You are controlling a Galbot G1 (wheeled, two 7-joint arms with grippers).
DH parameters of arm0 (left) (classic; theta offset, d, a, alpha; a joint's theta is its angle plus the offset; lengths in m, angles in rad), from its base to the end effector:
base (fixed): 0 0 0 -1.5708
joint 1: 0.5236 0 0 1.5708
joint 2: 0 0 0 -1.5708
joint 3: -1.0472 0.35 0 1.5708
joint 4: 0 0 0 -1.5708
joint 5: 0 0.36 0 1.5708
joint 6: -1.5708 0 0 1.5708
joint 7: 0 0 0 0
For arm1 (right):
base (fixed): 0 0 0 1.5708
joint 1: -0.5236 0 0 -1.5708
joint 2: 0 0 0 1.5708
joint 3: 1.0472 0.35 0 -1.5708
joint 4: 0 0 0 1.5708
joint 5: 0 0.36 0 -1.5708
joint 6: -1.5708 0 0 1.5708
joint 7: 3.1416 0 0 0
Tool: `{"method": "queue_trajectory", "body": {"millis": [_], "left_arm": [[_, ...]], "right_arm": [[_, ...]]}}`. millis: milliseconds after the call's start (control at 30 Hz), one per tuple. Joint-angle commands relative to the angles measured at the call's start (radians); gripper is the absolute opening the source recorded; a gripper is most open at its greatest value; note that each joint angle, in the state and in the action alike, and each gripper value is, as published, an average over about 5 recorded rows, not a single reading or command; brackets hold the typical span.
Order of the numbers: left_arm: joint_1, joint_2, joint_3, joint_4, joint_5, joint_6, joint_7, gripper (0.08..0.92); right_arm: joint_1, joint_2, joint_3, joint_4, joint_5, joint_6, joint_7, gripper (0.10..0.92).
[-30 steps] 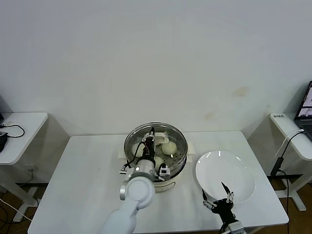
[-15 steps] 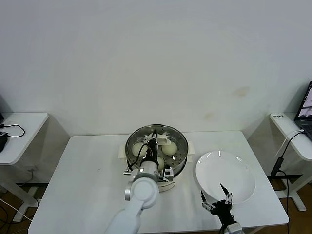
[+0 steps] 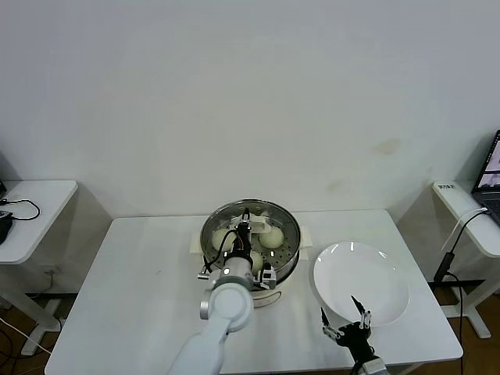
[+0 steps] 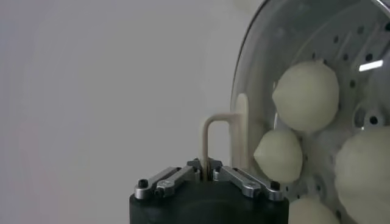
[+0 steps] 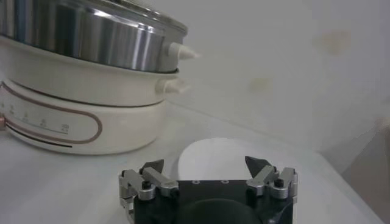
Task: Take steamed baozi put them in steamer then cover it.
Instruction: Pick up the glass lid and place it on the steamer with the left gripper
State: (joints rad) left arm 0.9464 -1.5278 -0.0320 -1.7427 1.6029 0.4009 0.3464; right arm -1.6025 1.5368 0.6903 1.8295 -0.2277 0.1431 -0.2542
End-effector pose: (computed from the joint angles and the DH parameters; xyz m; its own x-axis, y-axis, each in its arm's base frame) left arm 0.3408 -0.1549 -0.2624 -0.9929 0.0886 0.0790 0.0775 -0.0213 0.9968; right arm 0.1568 -0.0665 -0.3983 -0.9648 -0.1328 0.2269 -0.1952 0.9400 -0.2800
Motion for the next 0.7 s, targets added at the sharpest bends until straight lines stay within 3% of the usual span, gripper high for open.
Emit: {"method": "queue_trajectory", "body": {"millis": [33,300,700], "left_arm": [[0.006,-0.008,-0.012,0.001,0.002,-0.005,-0.005,0.141],[0.03,-0.021,-0.003,-0.045,-0.002,-0.013,-0.015,0.162],[0.149,0.025,0.021,-0.223,-0.034,-0.027,-0.026,0.492]], "right_arm": [[-0.001,0.0,-0.002,-0.001,-0.004,0.001,-0.001,0.823],[-0.002,0.001,-0.011,-0.002,-0.012,0.001,-0.002,0.823],[-0.011,0.006,-0.012,0.001,-0.022,0.002,-0.002,0.823]]}}
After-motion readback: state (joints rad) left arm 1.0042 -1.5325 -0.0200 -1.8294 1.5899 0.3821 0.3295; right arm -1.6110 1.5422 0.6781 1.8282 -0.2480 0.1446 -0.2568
